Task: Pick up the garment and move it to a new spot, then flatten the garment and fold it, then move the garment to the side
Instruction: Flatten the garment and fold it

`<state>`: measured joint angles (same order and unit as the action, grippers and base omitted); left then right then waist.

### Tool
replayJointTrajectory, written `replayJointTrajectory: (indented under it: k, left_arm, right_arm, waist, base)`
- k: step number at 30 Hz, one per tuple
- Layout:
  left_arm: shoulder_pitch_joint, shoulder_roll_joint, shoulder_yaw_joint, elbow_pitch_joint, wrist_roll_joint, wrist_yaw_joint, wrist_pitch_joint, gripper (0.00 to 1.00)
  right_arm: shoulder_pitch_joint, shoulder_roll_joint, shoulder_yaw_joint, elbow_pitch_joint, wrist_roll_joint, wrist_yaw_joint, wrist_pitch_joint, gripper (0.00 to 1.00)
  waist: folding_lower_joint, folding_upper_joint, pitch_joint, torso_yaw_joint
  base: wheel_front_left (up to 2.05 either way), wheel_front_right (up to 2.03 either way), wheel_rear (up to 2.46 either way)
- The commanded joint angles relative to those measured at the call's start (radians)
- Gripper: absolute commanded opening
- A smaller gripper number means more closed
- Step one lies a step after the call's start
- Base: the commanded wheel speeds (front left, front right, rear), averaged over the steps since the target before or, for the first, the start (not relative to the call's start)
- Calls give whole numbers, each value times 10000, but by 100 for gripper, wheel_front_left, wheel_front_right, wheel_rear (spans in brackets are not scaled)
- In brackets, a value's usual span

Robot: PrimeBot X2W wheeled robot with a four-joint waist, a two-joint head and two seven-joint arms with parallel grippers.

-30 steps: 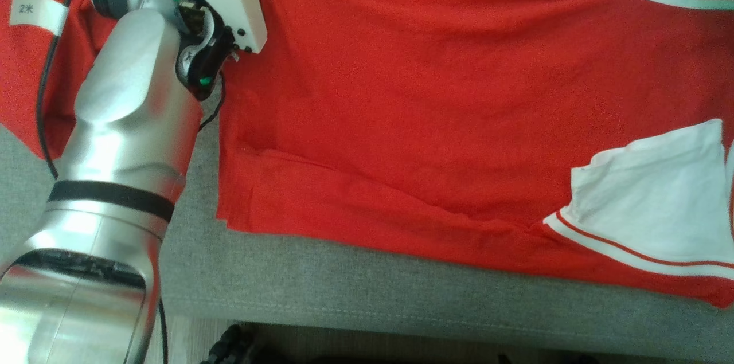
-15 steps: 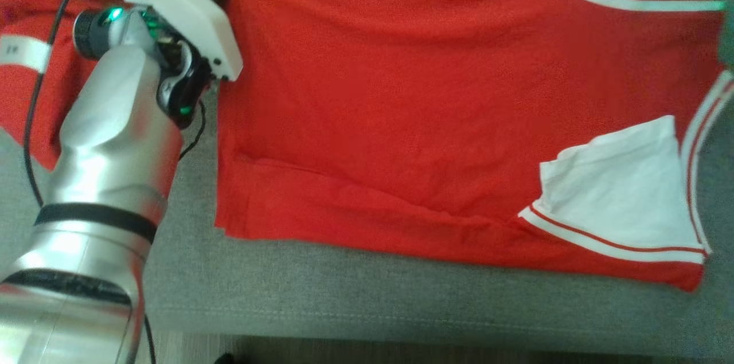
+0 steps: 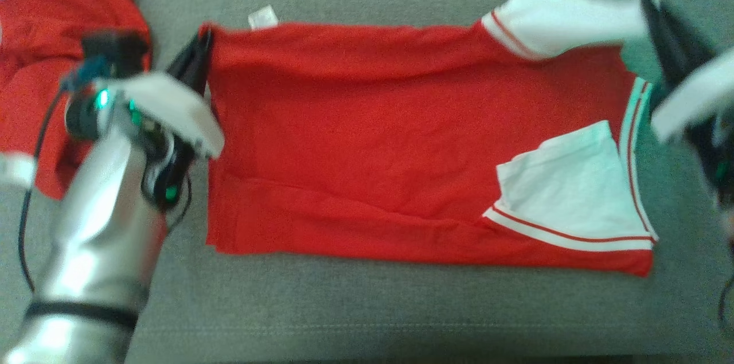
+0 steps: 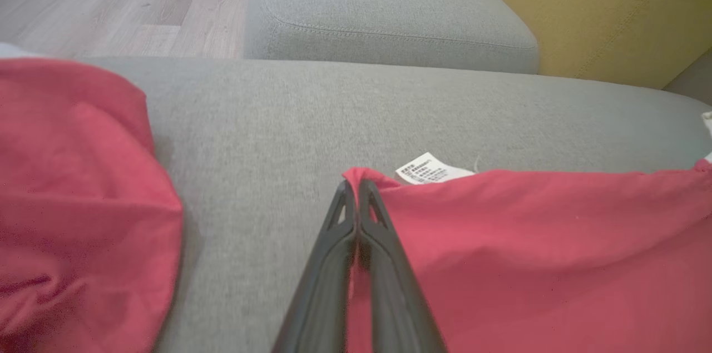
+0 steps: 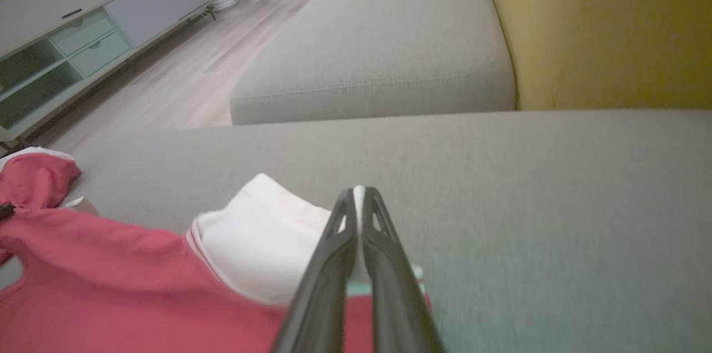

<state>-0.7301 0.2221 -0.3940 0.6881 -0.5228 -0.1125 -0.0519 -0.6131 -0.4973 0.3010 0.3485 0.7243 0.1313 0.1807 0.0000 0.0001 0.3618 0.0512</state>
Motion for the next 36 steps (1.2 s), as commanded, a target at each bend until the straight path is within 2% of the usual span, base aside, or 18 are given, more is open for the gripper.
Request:
replayJointTrajectory:
  k: [1,9,11,15,16,17,18,19,20,22,27,30,33,36]
  left_arm:
    - [87,493,441,-413,-73,73,-97,0]
    - [3109,928,1069,-3206,-699,963,-213,0]
    - [3995,1116,1255,-4214,-881,1332,59,0]
    - [4868,1215,1213,-5074,-1097,1637,675,0]
    - [5019,1195,1188,-5162,-1175,1673,803,7]
    - [5155,1173,1165,-5186,-1231,1727,912,33]
    - [5282,1146,1109,-5162,-1272,1761,1030,82]
    - [5386,1124,1076,-5151,-1276,1791,1040,100]
    - [5483,1095,1059,-5153,-1254,1835,979,100]
    - [5694,1062,1014,-5138,-1127,1964,797,100]
    - [6167,965,911,-5648,-4,2952,-412,100]
    - [6317,905,839,-6162,687,3524,-1132,100]
    - [6348,916,825,-6673,1207,3883,-1591,100]
    - [6352,937,823,-7011,1510,4049,-1774,100]
  right_arm:
    - [451,-57,-91,-404,63,-6,-103,0]
    - [4065,839,-1505,-2251,260,-6,-132,0]
    - [4996,1243,-1938,-2876,89,-6,62,0]
    - [5980,1787,-2342,-3490,-253,-6,415,0]
    - [6150,1944,-2458,-3589,-340,-6,432,0]
    - [6322,2063,-2563,-3631,-495,-6,491,0]
    - [6469,2151,-2666,-3669,-722,-6,511,16]
    - [6569,2270,-2768,-3727,-872,-6,451,95]
    - [6658,2369,-2828,-3786,-1027,-6,401,100]
    - [6803,2577,-2948,-3958,-1423,-6,230,100]
    - [6859,3293,-3354,-4569,-2275,-6,-748,100]
    - [6784,3477,-3420,-5087,-3216,-6,-1198,100]
    - [6712,3607,-3340,-5607,-3978,-6,-1390,100]
    - [6711,3670,-3262,-5885,-4333,-6,-1396,100]
  waist:
    - [0,-1,-184,-168]
    - [0,-1,-524,-483]
    - [0,-1,-515,-532]
    - [0,-1,-463,-505]
    - [0,-1,-454,-495]
    - [0,-1,-451,-489]
    - [0,-1,-460,-481]
    - [0,-1,-472,-485]
    - [0,-1,-492,-498]
    - [0,-1,-574,-538]
    - [0,-1,-860,-577]
    - [0,-1,-1041,-563]
    - [0,-1,-1229,-525]
    - [0,-1,-1353,-504]
  base:
    - [0,0,0]
    - [0,0,0]
    - [0,0,0]
    - [0,0,0]
    - [0,0,0]
    - [0,0,0]
    - [0,0,0]
    - [0,0,0]
    - [0,0,0]
    - [0,0,0]
    - [0,0,0]
    - [0,0,0]
    - [0,0,0]
    - [0,0,0]
